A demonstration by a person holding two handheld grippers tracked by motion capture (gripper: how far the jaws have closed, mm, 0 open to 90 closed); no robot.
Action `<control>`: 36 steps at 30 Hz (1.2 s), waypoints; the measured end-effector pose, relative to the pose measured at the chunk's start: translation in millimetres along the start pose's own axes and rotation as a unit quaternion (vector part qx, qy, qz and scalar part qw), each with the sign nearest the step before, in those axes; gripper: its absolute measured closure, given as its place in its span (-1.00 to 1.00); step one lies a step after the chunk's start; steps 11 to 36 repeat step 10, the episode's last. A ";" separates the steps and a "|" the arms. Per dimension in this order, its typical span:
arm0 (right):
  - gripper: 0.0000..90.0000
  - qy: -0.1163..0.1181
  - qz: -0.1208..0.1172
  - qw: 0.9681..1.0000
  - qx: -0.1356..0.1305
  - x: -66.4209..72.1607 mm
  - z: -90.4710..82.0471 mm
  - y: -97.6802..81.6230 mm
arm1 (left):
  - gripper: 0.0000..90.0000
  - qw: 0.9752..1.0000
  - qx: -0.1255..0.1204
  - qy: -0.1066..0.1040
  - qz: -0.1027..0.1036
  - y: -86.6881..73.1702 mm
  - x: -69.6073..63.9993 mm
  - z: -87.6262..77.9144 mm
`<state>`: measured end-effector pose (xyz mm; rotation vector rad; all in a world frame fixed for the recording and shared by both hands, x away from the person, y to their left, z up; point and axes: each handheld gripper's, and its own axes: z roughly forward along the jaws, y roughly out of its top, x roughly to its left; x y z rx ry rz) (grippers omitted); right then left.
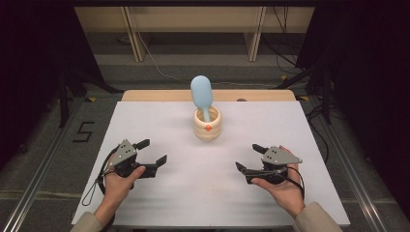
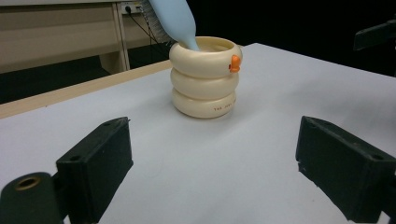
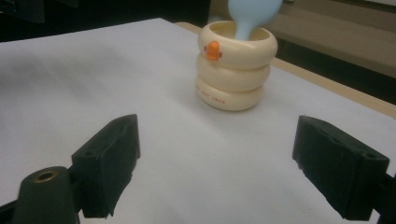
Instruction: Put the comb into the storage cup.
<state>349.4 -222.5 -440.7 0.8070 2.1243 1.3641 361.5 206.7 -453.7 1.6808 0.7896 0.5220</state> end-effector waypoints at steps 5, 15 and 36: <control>-0.65 -0.001 0.002 1.000 -0.002 -1.2 -0.8 -0.4 | -0.77 1.000 0.001 0.000 0.000 0.0 0.8 0.1; -0.65 -0.003 0.005 1.000 -0.002 -2.2 -1.4 -1.2 | -0.77 1.000 0.000 -0.001 0.001 0.3 0.4 0.5; -0.65 -0.003 0.005 1.000 -0.002 -2.2 -1.4 -1.2 | -0.77 1.000 0.000 -0.001 0.001 0.3 0.4 0.5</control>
